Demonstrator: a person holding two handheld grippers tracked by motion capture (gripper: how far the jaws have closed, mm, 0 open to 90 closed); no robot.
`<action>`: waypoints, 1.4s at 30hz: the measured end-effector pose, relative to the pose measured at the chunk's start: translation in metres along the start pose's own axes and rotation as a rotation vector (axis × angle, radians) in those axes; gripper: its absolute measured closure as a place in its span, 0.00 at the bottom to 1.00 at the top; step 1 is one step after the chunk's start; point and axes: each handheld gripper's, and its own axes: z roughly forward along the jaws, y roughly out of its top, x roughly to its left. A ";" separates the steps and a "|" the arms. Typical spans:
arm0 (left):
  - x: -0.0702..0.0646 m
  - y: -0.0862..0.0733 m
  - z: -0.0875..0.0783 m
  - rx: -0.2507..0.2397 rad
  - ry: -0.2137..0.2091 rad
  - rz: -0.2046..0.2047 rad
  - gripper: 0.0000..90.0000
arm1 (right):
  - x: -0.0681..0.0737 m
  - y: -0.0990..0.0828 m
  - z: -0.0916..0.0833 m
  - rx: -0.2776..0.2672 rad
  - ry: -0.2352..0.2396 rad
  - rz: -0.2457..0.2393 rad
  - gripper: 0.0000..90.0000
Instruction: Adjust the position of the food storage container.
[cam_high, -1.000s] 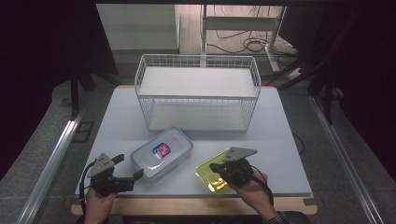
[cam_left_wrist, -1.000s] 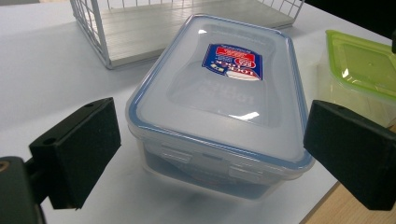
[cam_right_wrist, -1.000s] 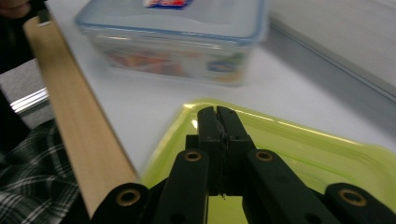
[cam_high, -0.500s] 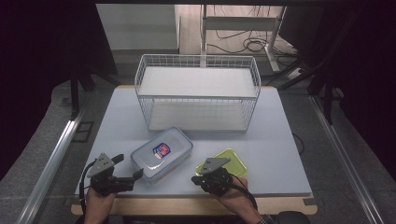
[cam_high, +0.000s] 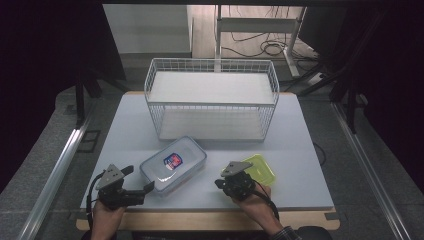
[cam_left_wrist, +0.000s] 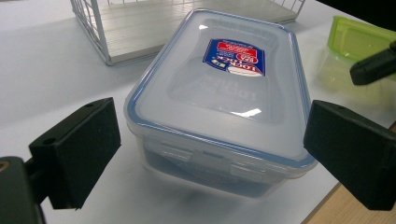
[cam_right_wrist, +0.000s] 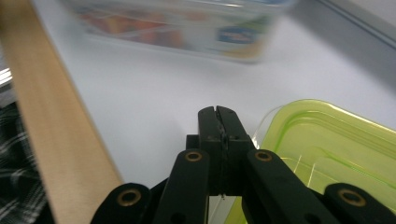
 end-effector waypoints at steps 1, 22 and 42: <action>0.000 0.000 0.000 0.000 0.000 -0.001 0.04 | -0.005 -0.001 -0.001 -0.002 -0.012 0.010 0.99; -0.002 -0.001 0.003 0.024 -0.003 0.012 0.04 | -0.080 -0.028 -0.034 -0.027 -0.189 0.183 0.98; -0.003 -0.001 0.006 0.040 -0.012 0.014 0.04 | -0.127 -0.055 -0.063 -0.043 -0.286 0.304 0.98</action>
